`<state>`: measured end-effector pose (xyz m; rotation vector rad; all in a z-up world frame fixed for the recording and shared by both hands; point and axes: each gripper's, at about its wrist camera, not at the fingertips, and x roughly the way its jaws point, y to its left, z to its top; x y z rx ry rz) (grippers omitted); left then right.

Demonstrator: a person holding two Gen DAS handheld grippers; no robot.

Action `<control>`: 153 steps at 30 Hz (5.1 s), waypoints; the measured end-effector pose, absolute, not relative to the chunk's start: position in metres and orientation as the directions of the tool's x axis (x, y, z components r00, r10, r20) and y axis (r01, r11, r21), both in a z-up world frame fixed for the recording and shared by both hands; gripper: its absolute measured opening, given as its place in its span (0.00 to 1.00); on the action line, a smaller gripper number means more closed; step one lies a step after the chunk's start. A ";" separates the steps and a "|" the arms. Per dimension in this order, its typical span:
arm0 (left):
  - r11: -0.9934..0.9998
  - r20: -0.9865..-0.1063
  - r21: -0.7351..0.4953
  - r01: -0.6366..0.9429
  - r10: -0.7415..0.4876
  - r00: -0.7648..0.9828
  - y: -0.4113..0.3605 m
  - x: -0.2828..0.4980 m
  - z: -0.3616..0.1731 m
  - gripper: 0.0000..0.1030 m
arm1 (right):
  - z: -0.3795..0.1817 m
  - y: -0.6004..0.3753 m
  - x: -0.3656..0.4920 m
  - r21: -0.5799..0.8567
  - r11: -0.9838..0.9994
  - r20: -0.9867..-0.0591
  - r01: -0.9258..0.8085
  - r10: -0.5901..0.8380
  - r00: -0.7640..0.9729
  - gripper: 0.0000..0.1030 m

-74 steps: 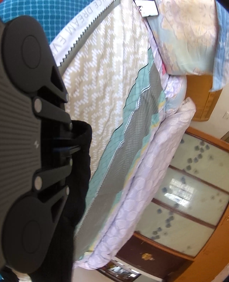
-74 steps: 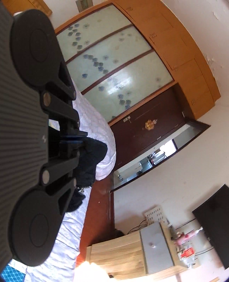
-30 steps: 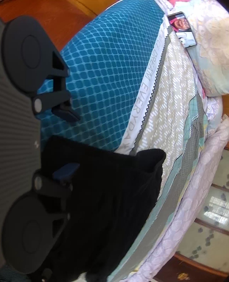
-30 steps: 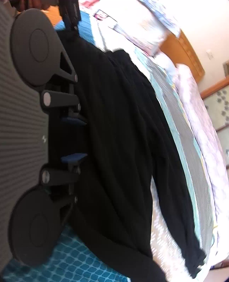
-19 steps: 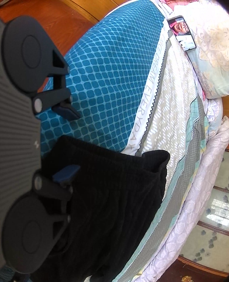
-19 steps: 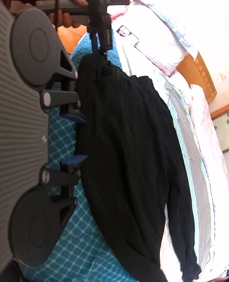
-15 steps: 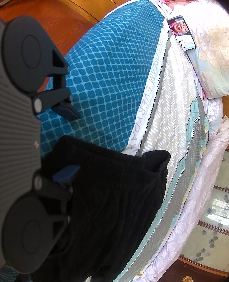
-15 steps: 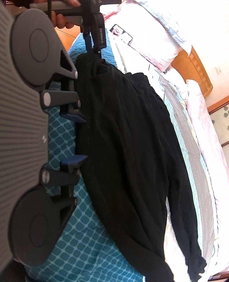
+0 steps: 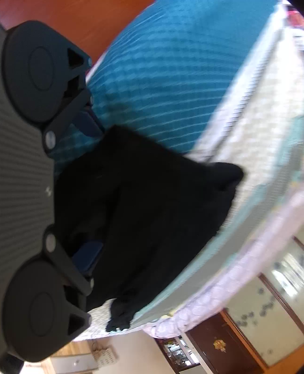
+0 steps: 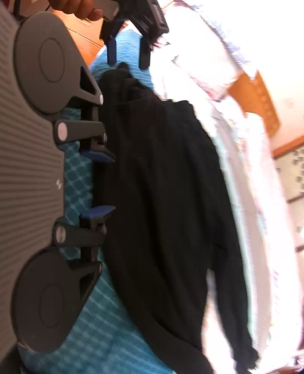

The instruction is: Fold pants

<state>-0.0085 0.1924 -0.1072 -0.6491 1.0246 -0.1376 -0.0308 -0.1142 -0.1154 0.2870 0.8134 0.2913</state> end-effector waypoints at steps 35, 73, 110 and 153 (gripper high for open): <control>0.873 -0.762 -0.429 -0.231 -0.212 0.612 0.229 -0.031 -0.076 0.41 | 0.059 -0.113 0.073 0.364 0.871 -0.337 -0.329 0.453 0.825 0.44; 0.930 -0.794 -0.352 -0.107 -0.236 0.561 0.207 0.223 -0.125 0.09 | -0.073 -0.021 0.059 0.380 0.805 -0.621 -0.456 0.587 0.520 0.48; 0.850 -0.780 -0.486 -0.201 -0.318 0.539 0.231 0.047 -0.114 0.75 | -0.020 -0.021 -0.018 0.430 0.824 -0.571 -0.368 0.564 0.596 0.50; 0.720 -0.796 -0.556 -0.415 -0.318 0.515 0.256 0.028 -0.123 0.11 | -0.017 -0.410 -0.133 0.537 0.584 -0.437 0.609 -0.424 0.793 0.06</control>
